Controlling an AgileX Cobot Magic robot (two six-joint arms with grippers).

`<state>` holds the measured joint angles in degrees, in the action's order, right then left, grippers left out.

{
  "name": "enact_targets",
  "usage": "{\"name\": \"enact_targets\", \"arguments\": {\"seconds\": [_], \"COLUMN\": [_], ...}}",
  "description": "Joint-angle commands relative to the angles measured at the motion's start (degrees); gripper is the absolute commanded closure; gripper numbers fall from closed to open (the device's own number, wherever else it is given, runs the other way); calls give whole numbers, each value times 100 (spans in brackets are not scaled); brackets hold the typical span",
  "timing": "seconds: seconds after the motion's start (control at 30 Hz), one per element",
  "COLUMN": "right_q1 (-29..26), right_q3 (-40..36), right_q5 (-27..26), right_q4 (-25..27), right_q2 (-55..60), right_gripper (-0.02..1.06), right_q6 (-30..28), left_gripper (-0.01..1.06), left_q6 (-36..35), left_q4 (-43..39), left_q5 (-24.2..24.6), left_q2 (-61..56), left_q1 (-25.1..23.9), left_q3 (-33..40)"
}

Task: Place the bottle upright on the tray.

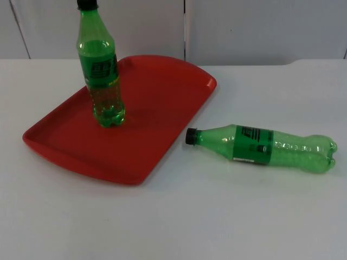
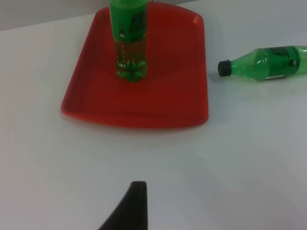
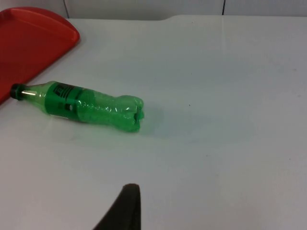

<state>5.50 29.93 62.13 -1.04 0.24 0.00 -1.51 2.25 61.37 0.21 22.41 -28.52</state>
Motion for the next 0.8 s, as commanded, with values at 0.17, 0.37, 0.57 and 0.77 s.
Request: {"name": "enact_targets", "arguments": {"seconds": [0.17, 0.37, 0.57, 0.77], "right_q1": [-38, -38, -38, -38], "right_q3": [-39, -39, -39, -39], "right_q5": [-40, -40, -40, -40], "right_q4": [11, 11, 11, 11], "right_q2": [-24, -24, -24, -24], "right_gripper": [-1, -1, -1, -1], "right_q6": [43, 43, 43, 43], "left_gripper": [0, 0, 0, 0], "left_q6": [-31, -31, -31, -31], "left_q4": [51, 51, 51, 51], "left_q5": [8, 8, 8, 8], "left_q2": [-21, -21, -21, -21], "left_q1": [39, 39, 39, 39], "left_q3": [29, 29, 29, 29]}}
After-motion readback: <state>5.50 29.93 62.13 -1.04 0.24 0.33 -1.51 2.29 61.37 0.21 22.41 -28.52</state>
